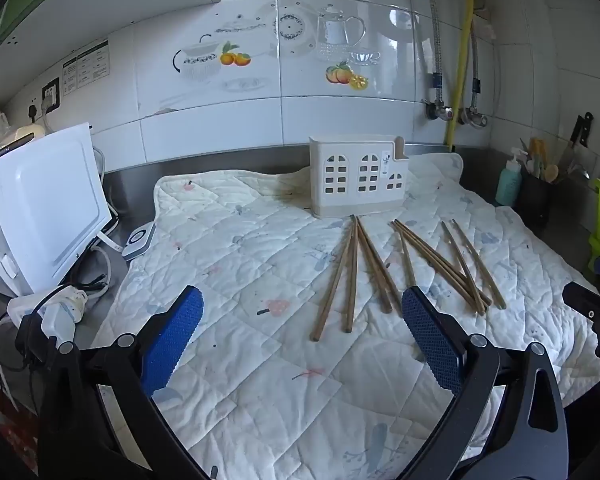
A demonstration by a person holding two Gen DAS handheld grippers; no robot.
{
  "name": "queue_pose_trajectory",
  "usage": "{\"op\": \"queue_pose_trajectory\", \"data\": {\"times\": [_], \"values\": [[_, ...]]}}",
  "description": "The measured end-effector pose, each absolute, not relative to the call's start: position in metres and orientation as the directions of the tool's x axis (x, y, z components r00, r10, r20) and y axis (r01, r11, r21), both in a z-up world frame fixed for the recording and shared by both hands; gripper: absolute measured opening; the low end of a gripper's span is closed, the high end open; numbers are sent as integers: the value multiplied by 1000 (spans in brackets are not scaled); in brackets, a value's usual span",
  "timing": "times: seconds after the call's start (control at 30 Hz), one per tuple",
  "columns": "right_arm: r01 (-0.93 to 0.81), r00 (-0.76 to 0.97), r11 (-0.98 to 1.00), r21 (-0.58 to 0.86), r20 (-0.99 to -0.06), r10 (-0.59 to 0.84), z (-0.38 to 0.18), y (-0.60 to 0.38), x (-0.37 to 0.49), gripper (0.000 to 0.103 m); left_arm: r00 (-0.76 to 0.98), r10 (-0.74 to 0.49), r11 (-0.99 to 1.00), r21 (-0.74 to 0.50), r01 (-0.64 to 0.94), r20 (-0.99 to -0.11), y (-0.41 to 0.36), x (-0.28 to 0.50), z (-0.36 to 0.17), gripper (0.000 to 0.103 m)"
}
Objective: Organize utensils
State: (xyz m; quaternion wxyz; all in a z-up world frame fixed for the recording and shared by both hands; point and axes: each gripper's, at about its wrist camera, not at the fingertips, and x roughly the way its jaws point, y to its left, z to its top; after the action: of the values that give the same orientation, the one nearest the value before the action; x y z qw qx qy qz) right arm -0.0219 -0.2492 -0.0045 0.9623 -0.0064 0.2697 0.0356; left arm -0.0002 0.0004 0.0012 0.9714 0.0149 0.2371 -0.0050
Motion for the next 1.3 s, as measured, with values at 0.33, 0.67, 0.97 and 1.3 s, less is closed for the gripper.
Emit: {"op": "queue_pose_trajectory", "data": {"times": [0.33, 0.67, 0.97, 1.3], "values": [[-74, 857, 997, 36, -508, 82, -2, -252, -21, 97, 899, -8, 1000, 10, 14, -438, -1, 0, 3, 98], [-76, 865, 997, 30, -495, 81, -3, -247, -21, 97, 906, 16, 1000, 22, -8, -424, -5, 2, 4, 98], [-71, 866, 997, 28, -494, 76, -3, -247, -21, 97, 912, 21, 1000, 20, -14, -409, -3, 1, 6, 98], [-72, 865, 997, 27, -495, 76, -3, -245, -21, 97, 910, 15, 1000, 3, -15, -414, 2, 1, 3, 98]]}}
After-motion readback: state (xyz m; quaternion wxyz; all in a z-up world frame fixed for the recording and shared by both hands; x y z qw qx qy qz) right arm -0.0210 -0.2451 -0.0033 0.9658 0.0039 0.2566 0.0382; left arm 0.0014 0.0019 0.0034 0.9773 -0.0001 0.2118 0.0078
